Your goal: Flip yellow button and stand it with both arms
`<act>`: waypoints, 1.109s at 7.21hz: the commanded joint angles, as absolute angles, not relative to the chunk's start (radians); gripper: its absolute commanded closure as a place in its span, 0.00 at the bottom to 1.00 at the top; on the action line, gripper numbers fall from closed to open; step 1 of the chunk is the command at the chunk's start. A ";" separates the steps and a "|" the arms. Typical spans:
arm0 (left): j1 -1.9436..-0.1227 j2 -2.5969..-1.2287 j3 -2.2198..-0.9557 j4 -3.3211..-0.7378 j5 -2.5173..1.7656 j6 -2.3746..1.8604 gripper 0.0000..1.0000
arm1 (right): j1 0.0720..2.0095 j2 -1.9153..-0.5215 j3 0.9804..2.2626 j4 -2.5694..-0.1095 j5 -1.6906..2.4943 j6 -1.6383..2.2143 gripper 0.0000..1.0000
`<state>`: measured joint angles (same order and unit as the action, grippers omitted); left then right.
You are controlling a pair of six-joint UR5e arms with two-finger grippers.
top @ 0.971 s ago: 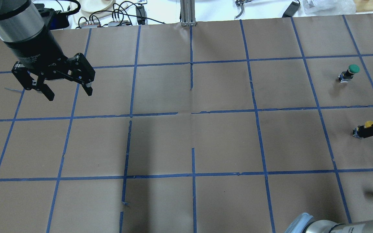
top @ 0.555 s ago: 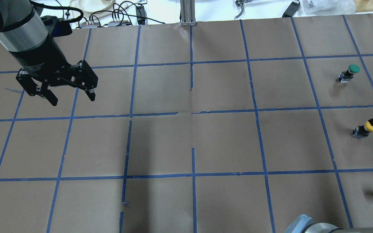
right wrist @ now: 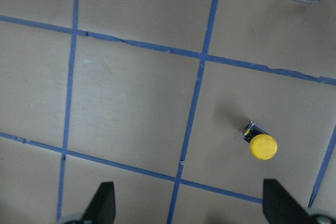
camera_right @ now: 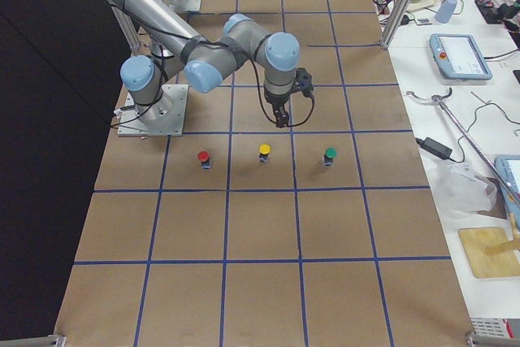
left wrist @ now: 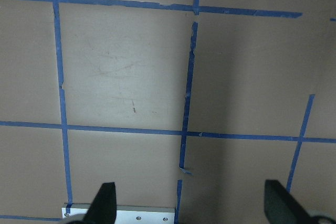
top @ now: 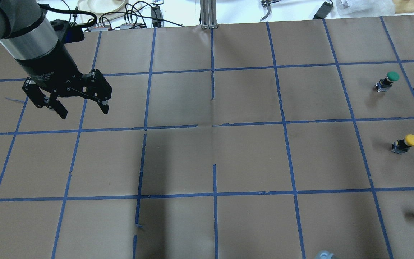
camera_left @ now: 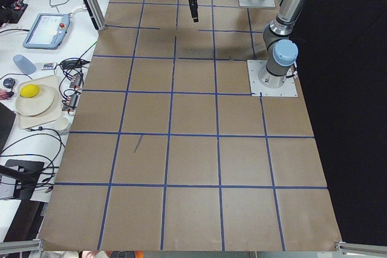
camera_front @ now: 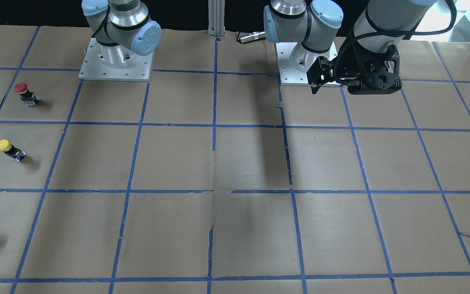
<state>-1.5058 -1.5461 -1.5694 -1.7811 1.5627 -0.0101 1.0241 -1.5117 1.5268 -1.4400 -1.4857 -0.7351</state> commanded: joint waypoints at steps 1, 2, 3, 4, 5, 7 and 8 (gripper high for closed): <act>-1.502 -1.543 -1.568 -1.779 1.563 -0.009 0.00 | 1.260 -1.541 1.445 -1.362 -1.540 -0.385 0.00; -1.502 -1.542 -1.571 -1.773 1.574 -0.005 0.00 | 1.367 -1.561 1.447 -1.365 -1.563 -0.232 0.00; -1.502 -1.537 -1.568 -1.773 1.577 -0.017 0.00 | 1.475 -1.562 1.451 -1.374 -1.574 -0.069 0.00; -1.502 -1.539 -1.562 -1.773 1.575 -0.012 0.00 | 1.549 -1.560 1.462 -1.393 -1.580 0.021 0.00; -1.502 -1.539 -1.560 -1.775 1.577 -0.003 0.00 | 1.584 -1.560 1.477 -1.423 -1.588 0.070 0.00; -1.502 -1.542 -1.558 -1.725 1.581 -0.021 0.00 | 1.621 -1.562 1.535 -1.520 -1.617 0.116 0.00; -1.502 -1.539 -1.565 -1.721 1.583 -0.015 0.00 | 1.623 -1.563 1.539 -1.534 -1.612 0.115 0.00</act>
